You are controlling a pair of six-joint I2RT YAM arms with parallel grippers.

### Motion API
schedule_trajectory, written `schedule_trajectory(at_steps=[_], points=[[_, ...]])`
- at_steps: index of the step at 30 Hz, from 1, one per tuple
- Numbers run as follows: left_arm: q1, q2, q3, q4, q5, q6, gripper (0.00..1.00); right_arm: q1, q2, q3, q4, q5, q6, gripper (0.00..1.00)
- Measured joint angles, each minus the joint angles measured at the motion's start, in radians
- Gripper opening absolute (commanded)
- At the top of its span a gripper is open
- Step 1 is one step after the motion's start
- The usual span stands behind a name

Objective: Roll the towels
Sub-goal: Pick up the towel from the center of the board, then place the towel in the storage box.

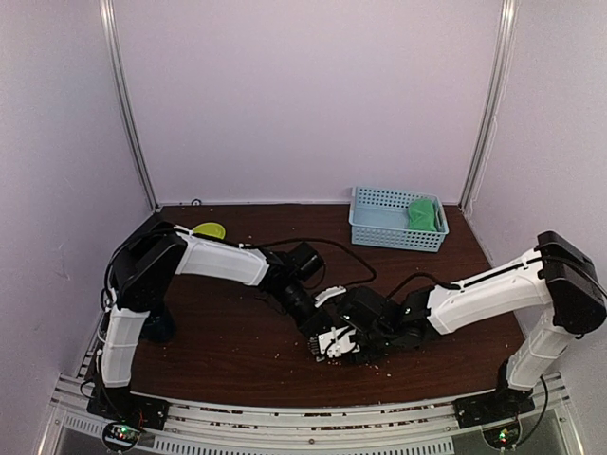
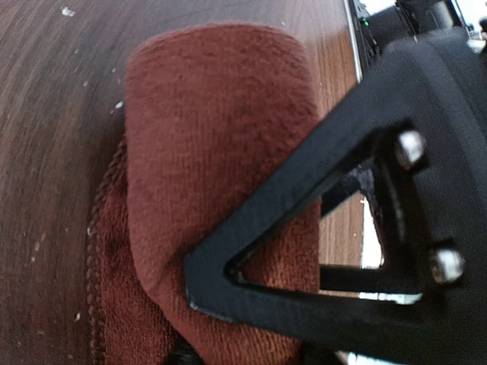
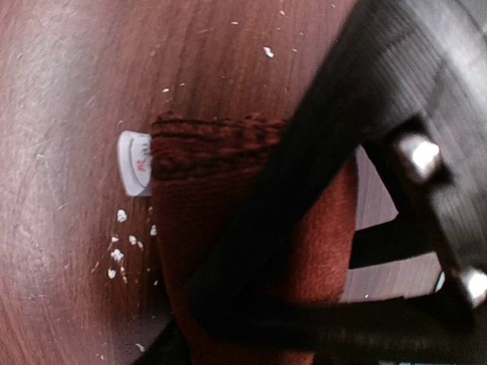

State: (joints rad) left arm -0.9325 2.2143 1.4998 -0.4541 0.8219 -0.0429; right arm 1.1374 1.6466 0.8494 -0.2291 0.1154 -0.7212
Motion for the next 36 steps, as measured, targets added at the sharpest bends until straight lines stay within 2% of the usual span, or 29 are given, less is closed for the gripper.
schedule_trajectory(at_steps=[2, 4, 8, 13, 17, 22, 29, 36], points=[[0.003, -0.002, -0.002, -0.002, 0.001, 0.008, 0.55, -0.001, 0.015, 0.014, -0.006, 0.001, 0.018, 0.30], [0.006, -0.018, -0.022, 0.003, -0.011, 0.008, 0.60, -0.009, 0.040, 0.041, -0.021, -0.002, 0.029, 0.23], [0.044, -0.125, -0.159, 0.052, -0.095, -0.026, 0.61, -0.021, 0.103, 0.117, -0.026, -0.040, 0.045, 0.14], [0.173, -0.407, -0.433, 0.115, -0.294, -0.145, 0.65, -0.072, 0.126, 0.169, -0.049, -0.120, 0.096, 0.07], [0.232, -0.555, -0.481, 0.163, -0.452, -0.192, 0.64, -0.131, 0.124, 0.219, -0.147, -0.193, 0.141, 0.03], [0.221, -0.534, -0.430, 0.214, -0.577, -0.223, 0.61, -0.232, 0.124, 0.320, -0.290, -0.269, 0.186, 0.01], [0.224, -0.356, -0.240, 0.211, -0.707, -0.245, 0.60, -0.375, 0.124, 0.470, -0.384, -0.303, 0.224, 0.00], [0.231, -0.124, 0.033, 0.222, -0.790, -0.301, 0.58, -0.520, 0.124, 0.616, -0.405, -0.279, 0.279, 0.00]])
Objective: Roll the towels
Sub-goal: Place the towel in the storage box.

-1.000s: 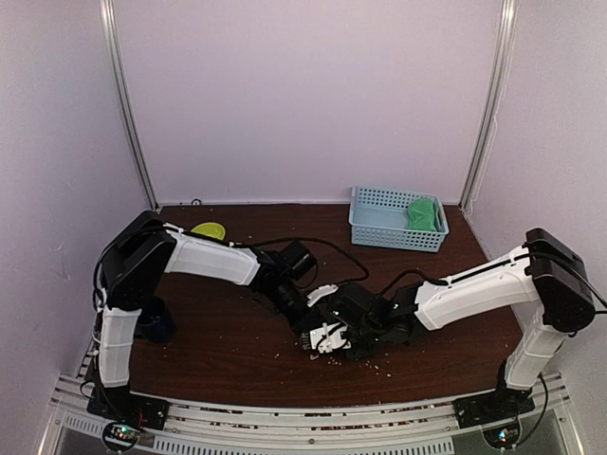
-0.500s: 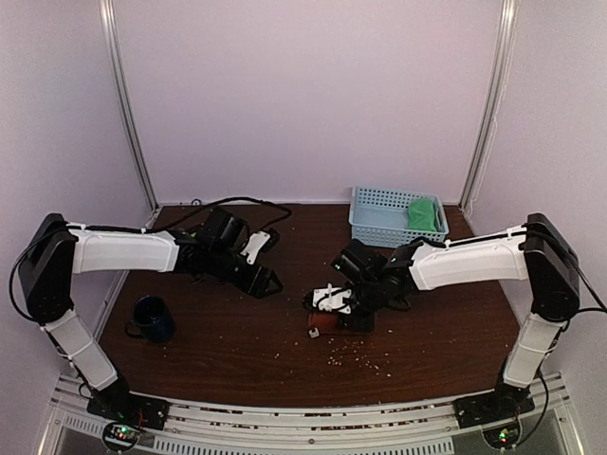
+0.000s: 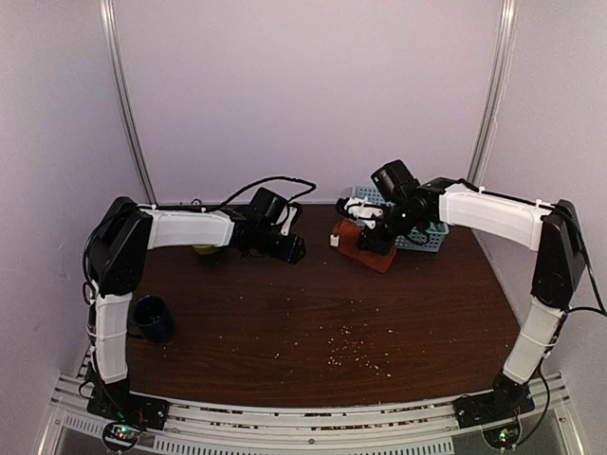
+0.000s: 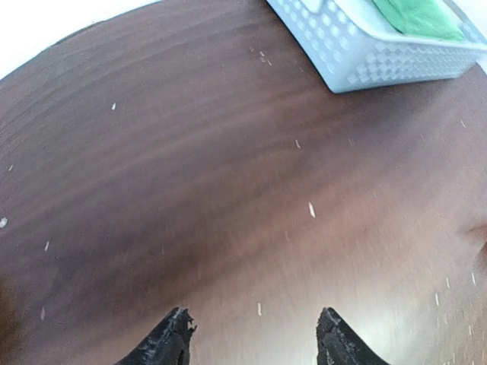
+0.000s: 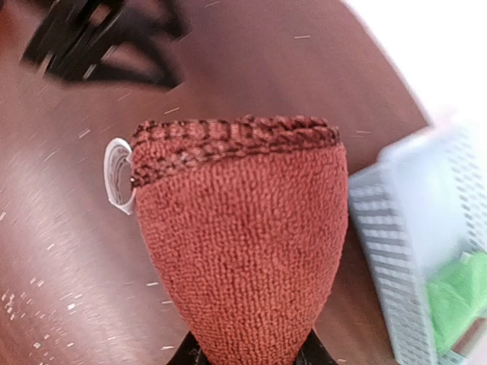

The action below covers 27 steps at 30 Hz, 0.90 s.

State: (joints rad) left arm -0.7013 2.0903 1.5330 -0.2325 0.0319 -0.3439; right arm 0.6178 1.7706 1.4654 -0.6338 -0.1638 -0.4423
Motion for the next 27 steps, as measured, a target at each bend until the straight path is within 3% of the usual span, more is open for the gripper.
schedule_trajectory(at_steps=[7, 16, 27], points=[[0.000, 0.204, 0.222, 0.036, -0.051, -0.073, 0.57, -0.182, 0.000, 0.135, 0.092, 0.119, 0.097, 0.00], [-0.009, 0.477, 0.572, 0.102, -0.078, -0.125, 0.58, -0.299, 0.084, 0.255, 0.209, 0.277, 0.214, 0.00], [-0.061, 0.560, 0.655, 0.263, -0.010, -0.112, 0.61, -0.324, 0.235, 0.357, 0.193, 0.361, 0.296, 0.00]])
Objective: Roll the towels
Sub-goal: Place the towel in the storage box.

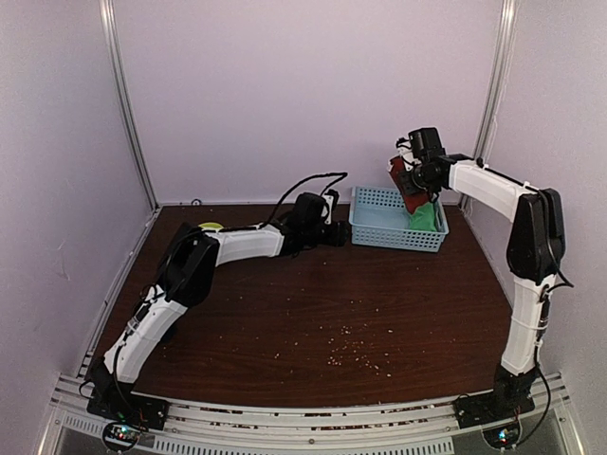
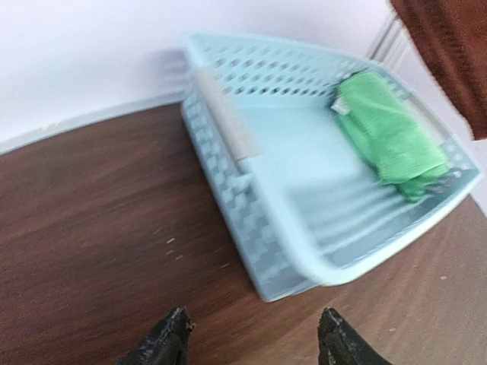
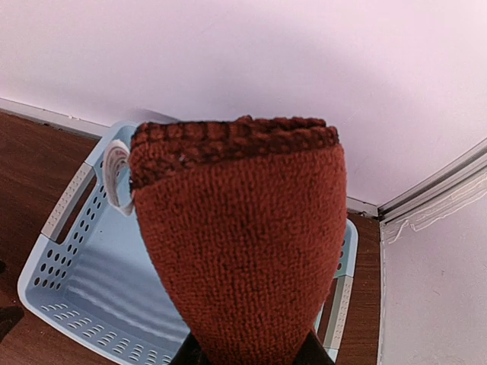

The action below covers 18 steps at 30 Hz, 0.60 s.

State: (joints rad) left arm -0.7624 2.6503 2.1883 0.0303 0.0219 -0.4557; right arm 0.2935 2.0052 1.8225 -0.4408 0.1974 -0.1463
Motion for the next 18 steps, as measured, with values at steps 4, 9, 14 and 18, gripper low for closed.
schedule_trajectory(at_steps=[4, 9, 14, 18], points=[[-0.023, 0.002, 0.020, 0.057, 0.041, 0.022, 0.61, -0.014, 0.000, 0.011, -0.008, 0.013, 0.012, 0.00], [-0.057, 0.011, 0.038, 0.107, 0.095, 0.076, 0.62, -0.033, 0.000, 0.021, -0.020, 0.039, 0.023, 0.00], [-0.105, 0.016, 0.027, 0.145, 0.150, 0.121, 0.59, -0.047, 0.000, 0.021, -0.036, 0.047, 0.024, 0.00], [-0.140, -0.061, -0.185, 0.241, 0.174, 0.126, 0.58, -0.055, 0.000, 0.021, -0.043, 0.045, 0.024, 0.00]])
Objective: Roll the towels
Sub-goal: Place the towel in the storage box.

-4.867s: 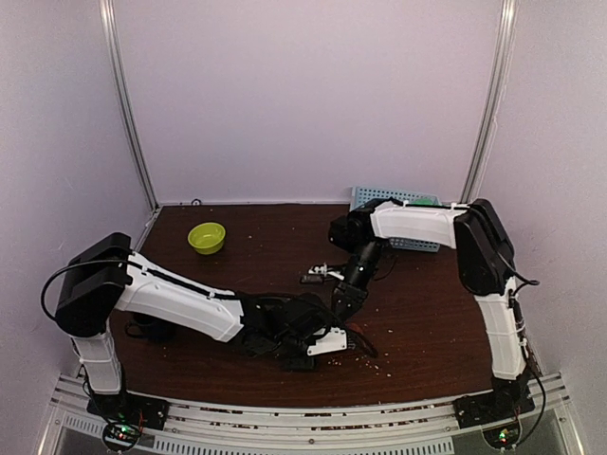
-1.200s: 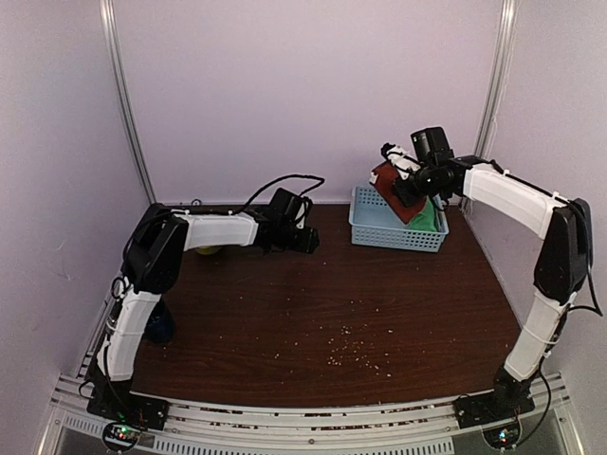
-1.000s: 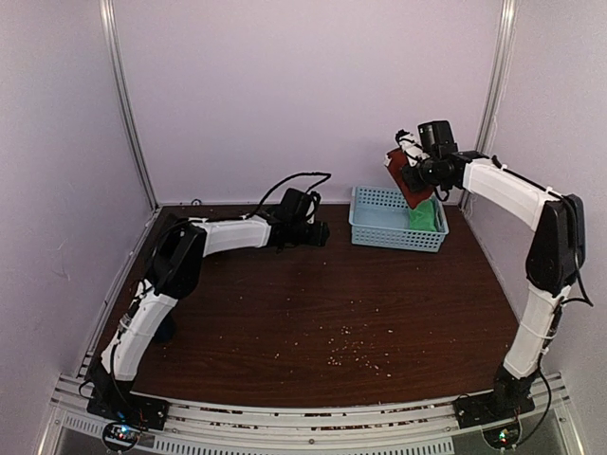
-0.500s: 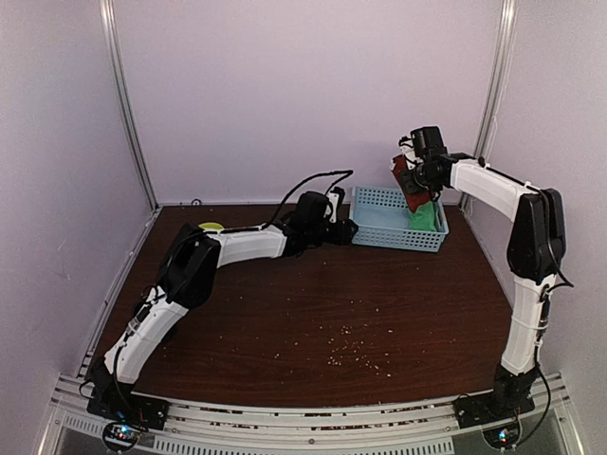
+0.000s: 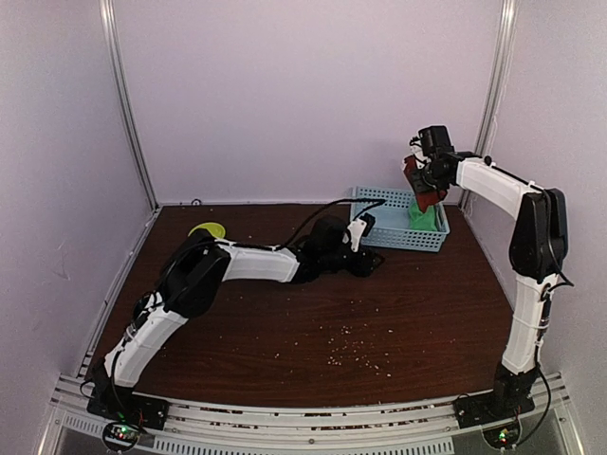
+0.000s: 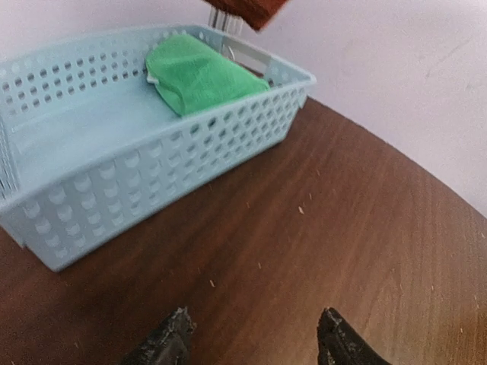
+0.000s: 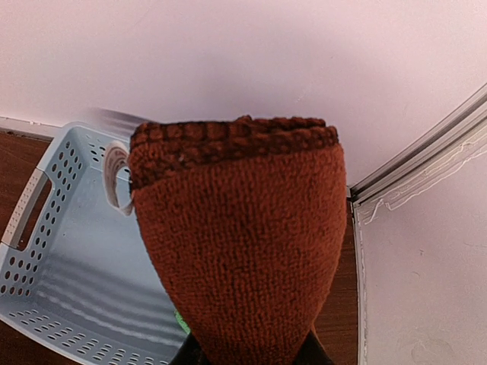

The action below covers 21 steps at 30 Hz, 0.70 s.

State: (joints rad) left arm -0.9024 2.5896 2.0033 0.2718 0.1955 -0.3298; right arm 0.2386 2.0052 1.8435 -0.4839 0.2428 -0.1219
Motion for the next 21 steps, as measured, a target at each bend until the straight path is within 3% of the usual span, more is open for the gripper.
schedule_trajectory(at_steps=[7, 12, 17, 21], points=[[-0.006, -0.249, -0.383, 0.019, 0.006, -0.003, 0.58, -0.003, 0.049, 0.089, -0.063, 0.004, 0.043, 0.00], [-0.010, -0.525, -0.630, 0.060, -0.023, -0.006, 0.57, 0.016, 0.176, 0.215, -0.087, 0.134, 0.087, 0.00], [-0.016, -0.695, -0.799, 0.079, -0.061, -0.013, 0.57, 0.044, 0.269, 0.243, -0.126, 0.227, 0.121, 0.00], [-0.026, -0.735, -0.887, 0.058, -0.089, -0.018, 0.57, 0.074, 0.338, 0.286, -0.151, 0.270, 0.135, 0.00]])
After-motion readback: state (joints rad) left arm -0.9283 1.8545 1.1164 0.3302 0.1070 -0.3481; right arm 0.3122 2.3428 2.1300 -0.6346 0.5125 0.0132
